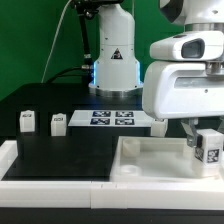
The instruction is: Assemble one leg
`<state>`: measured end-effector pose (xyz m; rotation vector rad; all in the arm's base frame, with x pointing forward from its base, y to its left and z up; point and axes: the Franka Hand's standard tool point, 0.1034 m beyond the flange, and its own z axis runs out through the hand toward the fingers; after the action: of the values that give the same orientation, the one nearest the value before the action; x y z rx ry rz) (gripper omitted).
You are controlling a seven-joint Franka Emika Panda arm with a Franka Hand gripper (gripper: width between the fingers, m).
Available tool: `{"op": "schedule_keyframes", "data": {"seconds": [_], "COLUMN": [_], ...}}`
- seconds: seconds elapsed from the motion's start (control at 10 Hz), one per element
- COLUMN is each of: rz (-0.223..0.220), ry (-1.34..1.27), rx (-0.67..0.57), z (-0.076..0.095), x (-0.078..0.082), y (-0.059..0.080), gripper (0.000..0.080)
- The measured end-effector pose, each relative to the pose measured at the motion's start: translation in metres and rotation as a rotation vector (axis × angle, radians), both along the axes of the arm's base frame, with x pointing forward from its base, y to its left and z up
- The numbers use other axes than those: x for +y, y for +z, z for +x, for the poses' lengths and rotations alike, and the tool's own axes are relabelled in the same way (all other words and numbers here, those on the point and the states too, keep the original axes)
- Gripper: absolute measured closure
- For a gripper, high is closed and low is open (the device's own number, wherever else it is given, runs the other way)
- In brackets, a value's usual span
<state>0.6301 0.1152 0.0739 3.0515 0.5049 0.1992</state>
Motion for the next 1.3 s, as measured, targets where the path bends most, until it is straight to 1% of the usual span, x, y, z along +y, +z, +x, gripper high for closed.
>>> {"op": "schedule_keyframes", "data": {"seconds": [0.1,0.2,0.3,0.6,0.7,0.8,0.9,1.1,1.3], "rz": [0.029,0.049,0.079,0.15,0.165,0.159,0.183,0.219,0.22], "ry": [-0.171,-0.303,-0.482,-0.947,-1.119,-1.225,-1.358,-1.521,-1.527], "rx": [-0.002,-0.003,0.001,0.002,-0.003,0.011,0.022,0.028,0.028], "z": [-0.0005,-0.0008,-0.0012,-0.0013,-0.002,-0.0033,-0.0016,-0.0004,-0.0006], "x": [0.0026,0.0039,0.0033,0.0028,0.0072,0.0078,0.0062,0.0047,0.0053], "y": [-0.0001,-0.0001,-0.0002,-0.0021,-0.0022,-0.0021,-0.0018,-0.0016,-0.0016], "gripper": [0.051,0.051,0.051,0.051,0.0509,0.0509,0.0509,0.0509,0.0509]}}
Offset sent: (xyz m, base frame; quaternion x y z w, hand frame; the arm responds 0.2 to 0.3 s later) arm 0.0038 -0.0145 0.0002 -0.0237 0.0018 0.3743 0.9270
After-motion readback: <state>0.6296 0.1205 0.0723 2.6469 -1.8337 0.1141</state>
